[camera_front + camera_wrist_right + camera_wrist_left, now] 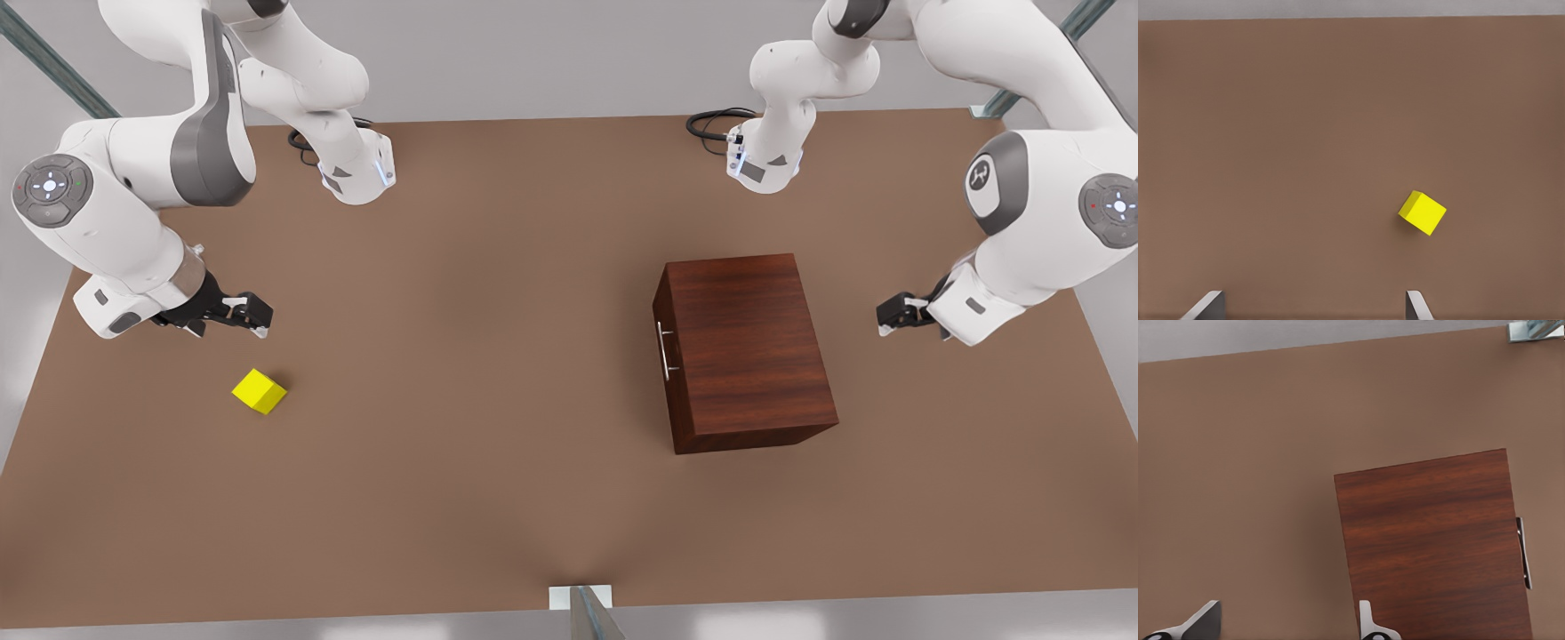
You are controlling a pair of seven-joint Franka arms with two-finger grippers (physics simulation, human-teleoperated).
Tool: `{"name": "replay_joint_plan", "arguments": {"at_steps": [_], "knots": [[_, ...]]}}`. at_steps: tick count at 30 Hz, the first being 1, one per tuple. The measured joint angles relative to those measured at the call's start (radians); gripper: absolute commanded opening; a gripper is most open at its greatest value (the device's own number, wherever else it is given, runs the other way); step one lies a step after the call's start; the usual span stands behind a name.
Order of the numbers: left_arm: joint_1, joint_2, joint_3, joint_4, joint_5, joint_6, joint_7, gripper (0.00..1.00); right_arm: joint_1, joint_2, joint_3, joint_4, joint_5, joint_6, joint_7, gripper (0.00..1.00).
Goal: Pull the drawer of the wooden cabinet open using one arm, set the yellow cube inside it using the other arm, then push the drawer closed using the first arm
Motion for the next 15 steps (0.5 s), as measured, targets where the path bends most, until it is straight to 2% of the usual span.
{"name": "replay_joint_plan", "arguments": {"at_steps": [3, 7, 11, 15], "knots": [[-0.037, 0.003, 0.000, 0.000, 0.000, 0.014, 0.003, 1.00, 0.000, 0.001, 0.000, 0.002, 0.000, 0.001, -0.002, 1.00], [-0.331, 0.054, -0.002, -0.004, 0.046, 0.023, -0.063, 1.00, 0.000, 0.017, 0.000, 0.003, 0.000, 0.002, -0.004, 1.00], [-0.544, 0.196, -0.002, 0.001, 0.117, 0.041, -0.199, 1.00, -0.023, 0.137, -0.011, 0.030, 0.000, 0.043, -0.010, 1.00], [-0.656, 0.287, -0.002, 0.010, 0.166, 0.073, -0.361, 1.00, -0.121, 0.293, -0.012, 0.029, -0.002, 0.161, -0.063, 1.00]]}}
